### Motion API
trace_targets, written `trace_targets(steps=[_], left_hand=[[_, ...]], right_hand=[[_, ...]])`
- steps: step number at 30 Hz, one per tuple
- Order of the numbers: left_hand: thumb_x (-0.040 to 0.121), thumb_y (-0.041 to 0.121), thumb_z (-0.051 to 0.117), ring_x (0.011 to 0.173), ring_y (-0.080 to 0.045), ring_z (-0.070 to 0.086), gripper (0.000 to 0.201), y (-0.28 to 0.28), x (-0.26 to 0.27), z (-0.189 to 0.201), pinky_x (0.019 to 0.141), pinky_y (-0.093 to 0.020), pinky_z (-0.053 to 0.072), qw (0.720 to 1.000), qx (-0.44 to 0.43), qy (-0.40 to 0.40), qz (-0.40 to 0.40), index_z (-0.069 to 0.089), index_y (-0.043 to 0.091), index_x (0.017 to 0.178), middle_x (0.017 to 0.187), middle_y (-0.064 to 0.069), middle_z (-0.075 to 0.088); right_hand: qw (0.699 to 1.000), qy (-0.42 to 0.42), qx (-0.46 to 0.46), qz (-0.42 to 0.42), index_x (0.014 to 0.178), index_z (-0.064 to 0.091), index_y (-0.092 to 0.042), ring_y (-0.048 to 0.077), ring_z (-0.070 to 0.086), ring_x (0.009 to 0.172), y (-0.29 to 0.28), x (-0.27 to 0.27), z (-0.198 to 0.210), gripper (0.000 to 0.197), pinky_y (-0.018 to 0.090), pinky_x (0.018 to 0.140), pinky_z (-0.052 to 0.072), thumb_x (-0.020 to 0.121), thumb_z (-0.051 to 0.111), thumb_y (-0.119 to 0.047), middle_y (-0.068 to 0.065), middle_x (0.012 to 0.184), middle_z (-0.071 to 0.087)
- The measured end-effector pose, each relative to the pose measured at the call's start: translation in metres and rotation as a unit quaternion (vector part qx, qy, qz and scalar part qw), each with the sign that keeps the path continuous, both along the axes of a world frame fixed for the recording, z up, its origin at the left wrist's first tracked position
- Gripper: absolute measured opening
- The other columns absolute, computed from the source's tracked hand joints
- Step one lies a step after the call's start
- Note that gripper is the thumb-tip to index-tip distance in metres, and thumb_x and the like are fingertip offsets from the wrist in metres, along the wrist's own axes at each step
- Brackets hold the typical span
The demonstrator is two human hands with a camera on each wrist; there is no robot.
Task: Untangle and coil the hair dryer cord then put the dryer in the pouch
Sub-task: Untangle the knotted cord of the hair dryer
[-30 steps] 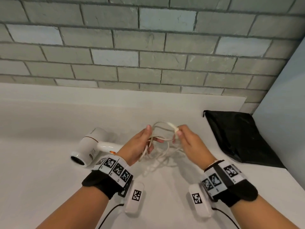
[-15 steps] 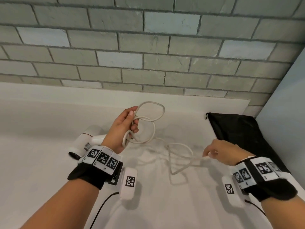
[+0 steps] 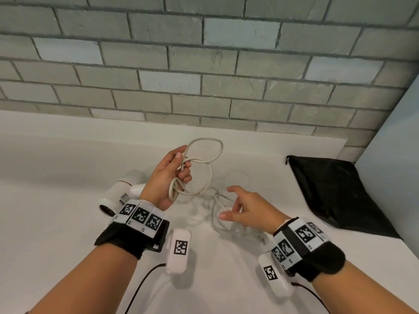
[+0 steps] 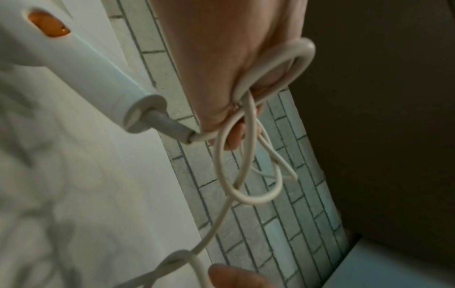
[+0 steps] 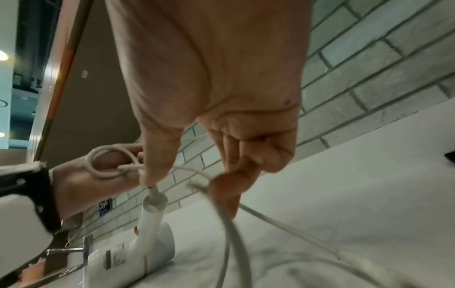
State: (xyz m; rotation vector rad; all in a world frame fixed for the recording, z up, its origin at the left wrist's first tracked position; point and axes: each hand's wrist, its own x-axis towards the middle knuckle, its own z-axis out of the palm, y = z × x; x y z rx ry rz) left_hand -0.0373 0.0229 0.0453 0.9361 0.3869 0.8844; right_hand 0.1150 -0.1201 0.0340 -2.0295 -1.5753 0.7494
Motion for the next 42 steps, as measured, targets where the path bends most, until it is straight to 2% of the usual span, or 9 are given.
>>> trace_targets(steps=[4,7,11,13,18,21,25,34,42], left_hand=[[0.097,0.016,0.035,0.040,-0.003,0.036,0.021,0.004,-0.007,0.004,0.042,-0.015,0.037,0.999,-0.019,-0.035,0.019,0.055,0.016,0.102,0.059,0.004,0.056],[0.097,0.017,0.034,0.039,-0.002,0.036,0.020,0.012,-0.016,0.008,0.041,-0.014,0.033,0.996,-0.035,-0.064,0.056,0.054,0.016,0.099,0.061,0.003,0.053],[0.097,0.019,0.035,0.040,-0.002,0.037,0.018,0.023,-0.027,0.014,0.042,-0.013,0.031,0.992,-0.037,-0.083,0.084,0.052,0.016,0.101,0.065,0.003,0.050],[0.097,0.019,0.035,0.040,-0.002,0.037,0.017,0.024,-0.029,0.015,0.042,-0.013,0.030,0.993,-0.026,-0.078,0.085,0.051,0.017,0.104,0.067,0.002,0.049],[0.097,0.017,0.035,0.039,-0.003,0.036,0.017,0.017,-0.023,0.017,0.040,-0.014,0.033,0.995,0.001,-0.051,0.087,0.052,0.018,0.100,0.069,0.000,0.045],[0.096,0.015,0.036,0.040,-0.005,0.037,0.018,0.009,-0.020,0.017,0.042,-0.016,0.037,0.996,0.008,-0.030,0.080,0.053,0.019,0.101,0.064,0.000,0.051],[0.094,0.011,0.038,0.046,-0.006,0.045,0.021,-0.001,-0.018,0.016,0.049,-0.017,0.039,0.999,0.029,0.006,0.025,0.054,0.020,0.105,0.063,0.001,0.056],[0.083,0.000,0.046,0.059,-0.003,0.053,0.018,-0.015,-0.018,0.014,0.059,-0.019,0.043,0.992,0.122,0.037,-0.017,0.053,0.017,0.081,0.067,0.006,0.068],[0.093,0.001,0.040,0.054,-0.006,0.054,0.027,-0.015,-0.013,0.028,0.050,-0.019,0.043,0.988,0.146,0.047,0.029,0.036,0.019,0.074,0.064,0.005,0.067]], right_hand=[[0.999,0.032,-0.037,-0.016,0.136,0.031,-0.014,0.001,0.048,0.033,0.007,0.002,-0.010,0.054,0.017,0.046,0.042,0.086,0.053,-0.010,0.001,0.063,0.062],[0.962,0.136,0.091,-0.218,0.132,0.037,-0.010,0.006,0.053,0.031,0.014,0.030,-0.007,0.049,0.019,0.036,0.043,0.086,0.043,0.005,0.009,0.060,0.060],[0.727,0.385,0.435,-0.365,0.103,0.043,-0.010,0.020,0.065,0.063,0.004,0.063,0.026,0.029,0.025,0.060,0.057,0.085,0.037,0.013,0.007,0.082,0.051],[0.673,0.449,0.477,-0.342,0.094,0.040,-0.014,0.026,0.064,0.080,0.000,0.065,0.036,0.029,0.023,0.066,0.057,0.087,0.034,0.012,0.008,0.091,0.048],[0.933,0.245,0.014,-0.264,0.128,0.033,-0.006,0.028,0.059,0.075,-0.003,0.051,0.020,0.042,0.033,0.059,0.054,0.088,0.047,0.000,0.010,0.091,0.051],[0.983,0.065,-0.058,-0.161,0.133,0.036,-0.016,0.019,0.048,0.091,-0.003,0.046,0.012,0.053,0.019,0.060,0.045,0.084,0.051,-0.001,0.009,0.113,0.049],[0.987,0.044,0.120,-0.100,0.110,0.061,-0.015,0.013,0.052,0.076,0.009,0.026,0.025,0.025,0.015,0.067,0.041,0.086,0.057,-0.010,0.004,0.099,0.058],[0.917,0.356,0.180,-0.016,0.083,0.050,-0.012,0.019,0.058,0.077,0.021,-0.018,0.043,0.012,0.028,0.071,0.051,0.093,0.043,-0.010,0.007,0.079,0.056],[0.885,0.427,0.156,0.102,0.116,0.055,-0.004,0.014,0.066,0.076,0.004,-0.007,0.064,0.033,0.023,0.056,0.054,0.084,0.050,0.005,0.000,0.073,0.061]])
